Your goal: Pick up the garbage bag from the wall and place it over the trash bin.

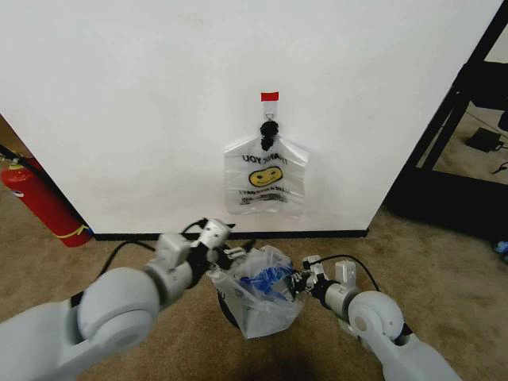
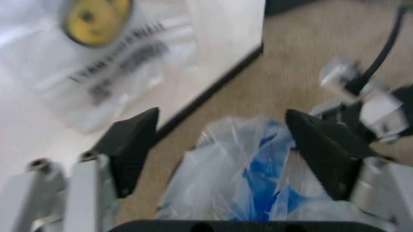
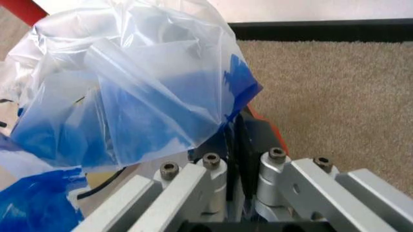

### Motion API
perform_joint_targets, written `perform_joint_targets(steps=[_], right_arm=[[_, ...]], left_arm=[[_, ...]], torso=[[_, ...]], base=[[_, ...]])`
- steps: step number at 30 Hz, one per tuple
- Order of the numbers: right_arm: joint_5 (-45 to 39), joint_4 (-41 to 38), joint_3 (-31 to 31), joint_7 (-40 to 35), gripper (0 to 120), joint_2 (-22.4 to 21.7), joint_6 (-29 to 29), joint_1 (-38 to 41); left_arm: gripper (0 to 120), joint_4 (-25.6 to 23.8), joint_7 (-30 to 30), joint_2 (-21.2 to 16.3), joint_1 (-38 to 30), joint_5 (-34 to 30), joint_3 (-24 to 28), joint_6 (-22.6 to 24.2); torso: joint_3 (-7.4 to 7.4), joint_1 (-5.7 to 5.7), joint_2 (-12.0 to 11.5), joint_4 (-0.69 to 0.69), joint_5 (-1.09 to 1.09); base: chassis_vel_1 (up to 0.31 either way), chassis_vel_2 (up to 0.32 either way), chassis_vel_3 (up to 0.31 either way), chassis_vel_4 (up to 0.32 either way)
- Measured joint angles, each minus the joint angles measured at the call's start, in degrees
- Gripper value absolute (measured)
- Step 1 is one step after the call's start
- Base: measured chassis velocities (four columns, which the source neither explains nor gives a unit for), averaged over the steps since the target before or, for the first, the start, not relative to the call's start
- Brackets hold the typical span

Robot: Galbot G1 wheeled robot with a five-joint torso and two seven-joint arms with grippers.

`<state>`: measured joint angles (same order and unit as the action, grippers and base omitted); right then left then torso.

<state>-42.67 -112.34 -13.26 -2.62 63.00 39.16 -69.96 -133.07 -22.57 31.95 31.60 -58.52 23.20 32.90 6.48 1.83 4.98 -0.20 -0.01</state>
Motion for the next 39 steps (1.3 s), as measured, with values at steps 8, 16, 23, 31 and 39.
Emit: perform_joint_targets(steps=[8,16,23,31,39], right_arm=[[0.03,-0.2,-0.63,-0.05,0,-0.28,0.0,-0.03],[-0.57,0.68,-0.18,-0.11,0,0.05,0.23,1.06],[-1.15,0.83,-0.28,-0.18,0,0.09,0.39,0.59],[-2.84,0.79,-0.38,-0.61,0,0.03,0.8,1.0],[-3.48,1.02,-0.44,-1.17,0,0.83,0.88,0.61]], left_arm=[[100,6.22,-1.06,2.17,-6.82,-4.25,9.99,4.47],[100,6.91,-1.34,2.97,-6.8,-7.49,12.52,6.14],[83,9.45,-1.23,4.5,-7.16,-7.36,14.65,5.77],[54,9.16,-0.85,3.69,-6.39,-7.26,15.19,5.55],[25,8.33,-0.96,2.95,-5.45,-7.15,14.47,4.97]], torso=[[0.0,0.0,0.0,0.04,0.0],[0.0,0.0,0.0,0.02,0.01],[-0.01,0.0,0.0,0.01,0.01],[-0.01,0.0,0.0,0.02,0.01],[-0.01,0.0,0.0,0.02,0.0]], base=[[0.0,0.0,0.0,0.0],[0.0,0.0,0.0,0.0],[0.0,0.0,0.0,0.0],[0.0,0.0,0.0,0.0],[0.0,0.0,0.0,0.0]])
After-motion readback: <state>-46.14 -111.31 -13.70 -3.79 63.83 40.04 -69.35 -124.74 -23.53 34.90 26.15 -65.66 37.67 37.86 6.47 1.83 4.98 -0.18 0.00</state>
